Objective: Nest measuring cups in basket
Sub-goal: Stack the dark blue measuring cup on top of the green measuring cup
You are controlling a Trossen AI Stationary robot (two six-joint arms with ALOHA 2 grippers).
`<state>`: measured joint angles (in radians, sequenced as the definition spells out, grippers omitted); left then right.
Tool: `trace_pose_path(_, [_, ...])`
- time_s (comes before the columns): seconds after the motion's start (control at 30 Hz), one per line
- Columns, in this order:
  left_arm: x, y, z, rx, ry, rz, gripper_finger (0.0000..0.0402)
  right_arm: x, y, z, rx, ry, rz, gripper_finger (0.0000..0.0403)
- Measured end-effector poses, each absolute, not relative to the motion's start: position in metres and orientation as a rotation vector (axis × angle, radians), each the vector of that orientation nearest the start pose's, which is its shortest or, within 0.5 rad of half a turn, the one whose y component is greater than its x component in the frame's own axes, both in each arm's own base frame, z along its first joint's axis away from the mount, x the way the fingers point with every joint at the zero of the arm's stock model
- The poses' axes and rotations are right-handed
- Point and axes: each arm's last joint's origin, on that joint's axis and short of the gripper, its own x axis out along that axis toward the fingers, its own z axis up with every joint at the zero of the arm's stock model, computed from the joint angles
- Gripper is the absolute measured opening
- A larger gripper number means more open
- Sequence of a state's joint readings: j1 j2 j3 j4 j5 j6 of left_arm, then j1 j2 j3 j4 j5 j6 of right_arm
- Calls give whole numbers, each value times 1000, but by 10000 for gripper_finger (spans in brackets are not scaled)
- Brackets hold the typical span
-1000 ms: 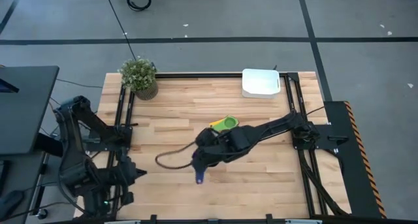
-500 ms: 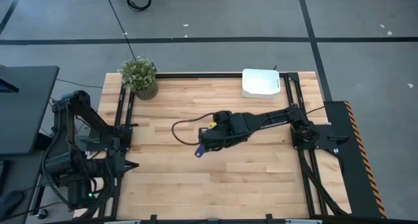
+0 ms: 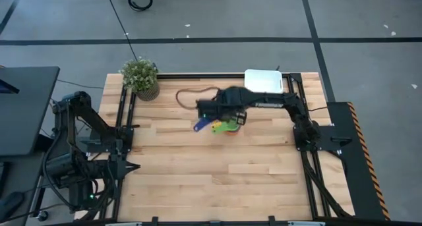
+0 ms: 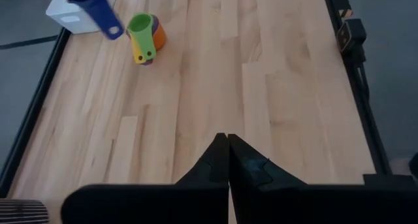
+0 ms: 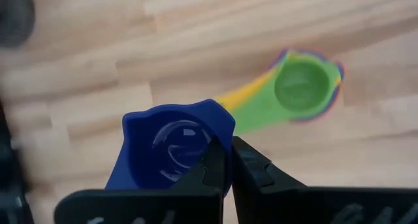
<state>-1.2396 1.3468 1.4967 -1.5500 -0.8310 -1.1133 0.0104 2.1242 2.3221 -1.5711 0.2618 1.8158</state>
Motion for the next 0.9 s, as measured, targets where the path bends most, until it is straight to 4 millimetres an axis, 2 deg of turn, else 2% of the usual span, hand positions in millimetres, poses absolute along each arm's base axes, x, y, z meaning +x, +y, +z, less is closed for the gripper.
trace_pose_path(0.13, [88,-189,371,168,745,95,2,405,-24,340,1315,736,-1347,12])
trace_pose_path(0.37, [87,-174,381,140,709,97,2,405,-32,339,1308,762,-1336,12])
trace_pose_path(0.53, [90,-162,387,178,671,112,2,406,-15,329,1290,799,-1348,12])
trace_pose_path(0.67, [93,-155,390,206,672,114,2,406,0,313,1287,824,-1405,12])
trace_pose_path(0.77, [91,-151,392,207,677,100,2,402,5,302,1298,870,-1443,12])
trace_pose_path(0.9, [89,-146,395,191,673,93,2,392,6,298,1320,898,-1486,12])
